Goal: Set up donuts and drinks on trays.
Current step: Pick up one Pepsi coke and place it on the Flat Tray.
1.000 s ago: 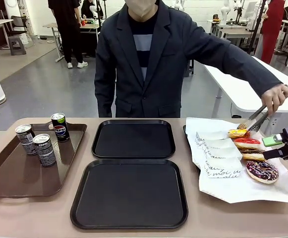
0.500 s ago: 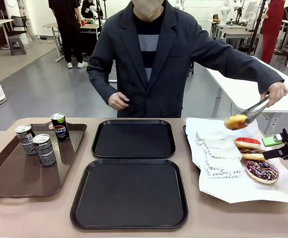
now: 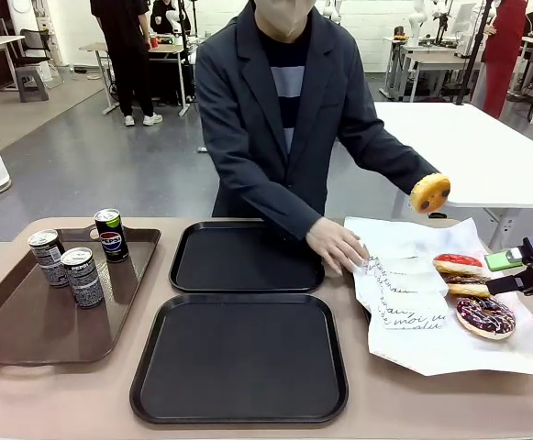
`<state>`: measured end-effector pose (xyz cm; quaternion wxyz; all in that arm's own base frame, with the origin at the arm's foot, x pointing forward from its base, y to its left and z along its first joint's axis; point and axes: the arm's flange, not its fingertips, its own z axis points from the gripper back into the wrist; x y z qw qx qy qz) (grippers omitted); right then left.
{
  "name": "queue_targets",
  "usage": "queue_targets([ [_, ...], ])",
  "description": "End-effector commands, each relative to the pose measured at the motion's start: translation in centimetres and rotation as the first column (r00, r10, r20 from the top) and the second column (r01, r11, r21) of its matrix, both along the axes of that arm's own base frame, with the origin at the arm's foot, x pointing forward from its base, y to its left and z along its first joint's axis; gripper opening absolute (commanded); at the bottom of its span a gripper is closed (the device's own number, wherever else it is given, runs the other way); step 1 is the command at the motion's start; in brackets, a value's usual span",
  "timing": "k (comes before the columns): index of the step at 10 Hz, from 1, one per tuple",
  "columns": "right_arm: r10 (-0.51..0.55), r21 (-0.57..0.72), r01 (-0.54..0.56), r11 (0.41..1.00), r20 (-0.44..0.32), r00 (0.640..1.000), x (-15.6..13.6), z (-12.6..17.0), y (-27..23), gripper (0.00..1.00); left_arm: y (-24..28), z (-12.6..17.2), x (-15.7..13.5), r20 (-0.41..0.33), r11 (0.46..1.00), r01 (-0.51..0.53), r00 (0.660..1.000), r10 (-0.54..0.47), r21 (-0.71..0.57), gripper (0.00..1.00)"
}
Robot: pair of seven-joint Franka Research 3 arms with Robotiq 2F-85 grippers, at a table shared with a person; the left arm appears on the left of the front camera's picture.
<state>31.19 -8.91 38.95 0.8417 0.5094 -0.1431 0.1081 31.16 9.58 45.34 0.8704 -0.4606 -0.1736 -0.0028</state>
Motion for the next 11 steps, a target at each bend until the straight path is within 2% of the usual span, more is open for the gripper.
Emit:
queue_targets([
  [1, -0.001, 0.026, 0.001, 1.0, 0.02, 1.0, 0.2, -0.15, 0.09, 1.0, 0.1, 0.06, 0.13, 0.021, 1.0, 0.002, 1.0, -0.002, -0.02, 1.0],
  [11, -0.001, 0.026, 0.001, 1.0, 0.02, 1.0, 0.2, -0.15, 0.09, 1.0, 0.1, 0.06, 0.13, 0.021, 1.0, 0.002, 1.0, -0.002, -0.02, 1.0],
])
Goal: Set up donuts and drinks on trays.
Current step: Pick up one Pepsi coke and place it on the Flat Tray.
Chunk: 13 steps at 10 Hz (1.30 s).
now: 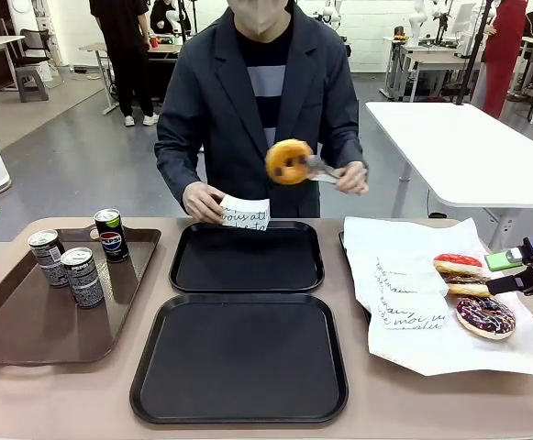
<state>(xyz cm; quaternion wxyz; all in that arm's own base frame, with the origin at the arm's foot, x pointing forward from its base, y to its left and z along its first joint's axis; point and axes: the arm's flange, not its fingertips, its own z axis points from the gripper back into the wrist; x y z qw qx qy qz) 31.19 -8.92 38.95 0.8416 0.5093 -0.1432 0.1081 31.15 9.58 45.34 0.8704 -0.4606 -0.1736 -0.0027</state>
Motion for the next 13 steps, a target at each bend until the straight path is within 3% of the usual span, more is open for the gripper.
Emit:
queue_targets([
  [1, -0.001, 0.026, 0.001, 1.0, 0.019, 1.0, 0.2, -0.1, 0.1, 1.0, 0.1, 0.1, 0.1, 0.021, 1.0, 0.002, 1.0, -0.002, -0.02, 1.0],
  [5, -0.001, 0.026, 0.001, 1.0, 0.019, 1.0, 0.2, -0.1, 0.1, 1.0, 0.0, 0.0, 0.0, 0.0, 1.0, 0.0, 1.0, 0.0, 0.0, 1.0],
  [7, -0.001, 0.026, 0.001, 1.0, 0.019, 1.0, 0.2, -0.1, 0.1, 1.0, -2.9, 4.9, 1.1, -0.023, 0.974, 0.014, 1.0, -0.009, 0.225, 1.0],
  [8, -0.001, 0.026, 0.001, 1.0, 0.019, 1.0, 0.2, -0.1, 0.1, 1.0, -4.8, 6.6, 2.2, -0.057, 0.934, 0.03, 0.998, -0.011, 0.357, 1.0],
  [10, -0.001, 0.026, 0.001, 1.0, 0.019, 1.0, 0.2, -0.1, 0.1, 1.0, -8.9, 8.1, 4.5, -0.142, 0.803, 0.088, 0.99, -0.004, 0.59, 1.0],
  [11, -0.001, 0.026, 0.001, 1.0, 0.019, 1.0, 0.2, -0.1, 0.1, 1.0, -10.7, 8.1, 5.8, -0.205, 0.742, 0.126, 0.979, 0.016, 0.658, 1.0],
  [13, -0.001, 0.026, 0.001, 1.0, 0.019, 1.0, 0.2, -0.1, 0.1, 1.0, -13.9, 6.4, 8.7, -0.255, 0.65, 0.14, 0.963, 0.085, 0.747, 1.0],
])
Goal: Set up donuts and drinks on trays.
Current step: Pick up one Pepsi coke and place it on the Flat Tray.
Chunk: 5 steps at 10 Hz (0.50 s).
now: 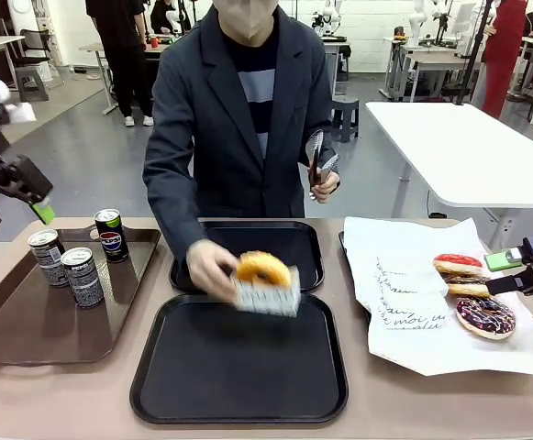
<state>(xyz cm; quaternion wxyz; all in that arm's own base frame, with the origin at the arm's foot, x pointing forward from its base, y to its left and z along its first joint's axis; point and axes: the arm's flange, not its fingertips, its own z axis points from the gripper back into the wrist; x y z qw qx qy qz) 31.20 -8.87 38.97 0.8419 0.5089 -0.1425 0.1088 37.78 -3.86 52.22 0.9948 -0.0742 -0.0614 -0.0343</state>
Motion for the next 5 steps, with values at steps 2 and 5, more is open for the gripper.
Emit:
queue_targets([
  [2, -0.003, 0.028, 0.002, 1.0, 0.02, 1.0, 0.2, -0.2, 0.0, 1.0, -2.7, -2.9, 3.8, -0.055, 0.996, -0.049, 0.997, 0.053, 0.077, 1.0],
  [5, -0.003, 0.028, 0.002, 1.0, 0.02, 1.0, 0.2, -0.2, 0.0, 1.0, -5.8, -6.4, 5.4, -0.01, 0.988, -0.079, 0.997, 0.081, 0.132, 1.0],
])
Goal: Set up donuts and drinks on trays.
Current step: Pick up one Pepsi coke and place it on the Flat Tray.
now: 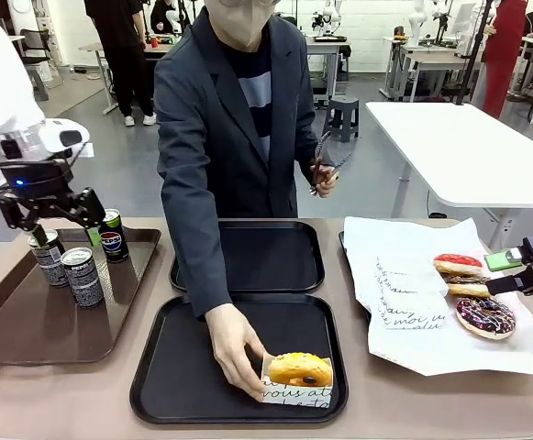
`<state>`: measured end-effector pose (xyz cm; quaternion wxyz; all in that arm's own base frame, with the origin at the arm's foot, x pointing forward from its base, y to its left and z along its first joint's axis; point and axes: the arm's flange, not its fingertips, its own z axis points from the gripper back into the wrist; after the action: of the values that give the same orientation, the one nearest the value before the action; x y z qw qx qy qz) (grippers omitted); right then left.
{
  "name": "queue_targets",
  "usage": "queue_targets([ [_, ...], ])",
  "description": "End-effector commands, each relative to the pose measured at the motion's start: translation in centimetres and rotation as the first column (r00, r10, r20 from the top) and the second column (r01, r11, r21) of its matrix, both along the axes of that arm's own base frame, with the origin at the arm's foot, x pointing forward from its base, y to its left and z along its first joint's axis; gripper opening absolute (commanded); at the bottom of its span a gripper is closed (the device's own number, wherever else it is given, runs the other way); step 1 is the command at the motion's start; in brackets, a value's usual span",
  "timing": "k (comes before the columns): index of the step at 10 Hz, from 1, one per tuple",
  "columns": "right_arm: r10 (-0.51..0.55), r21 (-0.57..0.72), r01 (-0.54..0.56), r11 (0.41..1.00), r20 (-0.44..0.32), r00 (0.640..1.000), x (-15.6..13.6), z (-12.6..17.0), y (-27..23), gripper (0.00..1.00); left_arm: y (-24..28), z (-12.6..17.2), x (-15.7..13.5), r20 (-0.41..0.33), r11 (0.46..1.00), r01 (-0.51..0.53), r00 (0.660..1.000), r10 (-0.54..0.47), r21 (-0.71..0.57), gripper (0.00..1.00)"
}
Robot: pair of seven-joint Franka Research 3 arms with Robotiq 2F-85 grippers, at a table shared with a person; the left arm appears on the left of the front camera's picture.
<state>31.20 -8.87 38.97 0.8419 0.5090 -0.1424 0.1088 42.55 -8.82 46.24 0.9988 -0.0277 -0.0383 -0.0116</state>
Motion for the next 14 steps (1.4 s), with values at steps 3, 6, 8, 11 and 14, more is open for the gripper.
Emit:
queue_targets([
  [3, -0.003, 0.028, 0.003, 1.0, 0.02, 1.0, 0.2, -0.2, 0.0, 1.0, 0.0, 0.0, 0.0, 0.0, 1.0, 0.0, 1.0, 0.0, 0.0, 1.0],
  [6, -0.003, 0.028, 0.003, 1.0, 0.02, 1.0, 0.2, -0.2, 0.0, 1.0, -0.2, -0.5, 0.4, 0.007, 1.0, -0.006, 1.0, 0.006, -0.003, 1.0],
  [8, -0.003, 0.028, 0.003, 1.0, 0.02, 1.0, 0.2, -0.2, 0.0, 1.0, -0.4, -3.0, 1.8, 0.032, 0.995, -0.035, 0.999, 0.032, 0.095, 1.0],
  [11, -0.003, 0.028, 0.003, 1.0, 0.02, 1.0, 0.2, -0.2, 0.0, 1.0, -0.5, -4.5, 2.6, 0.076, 0.988, -0.055, 0.996, 0.045, 0.143, 1.0],
  [14, -0.003, 0.028, 0.003, 1.0, 0.02, 1.0, 0.2, -0.2, 0.0, 1.0, -0.3, -6.5, 2.8, 0.04, 0.991, -0.09, 0.995, 0.086, 0.102, 1.0],
])
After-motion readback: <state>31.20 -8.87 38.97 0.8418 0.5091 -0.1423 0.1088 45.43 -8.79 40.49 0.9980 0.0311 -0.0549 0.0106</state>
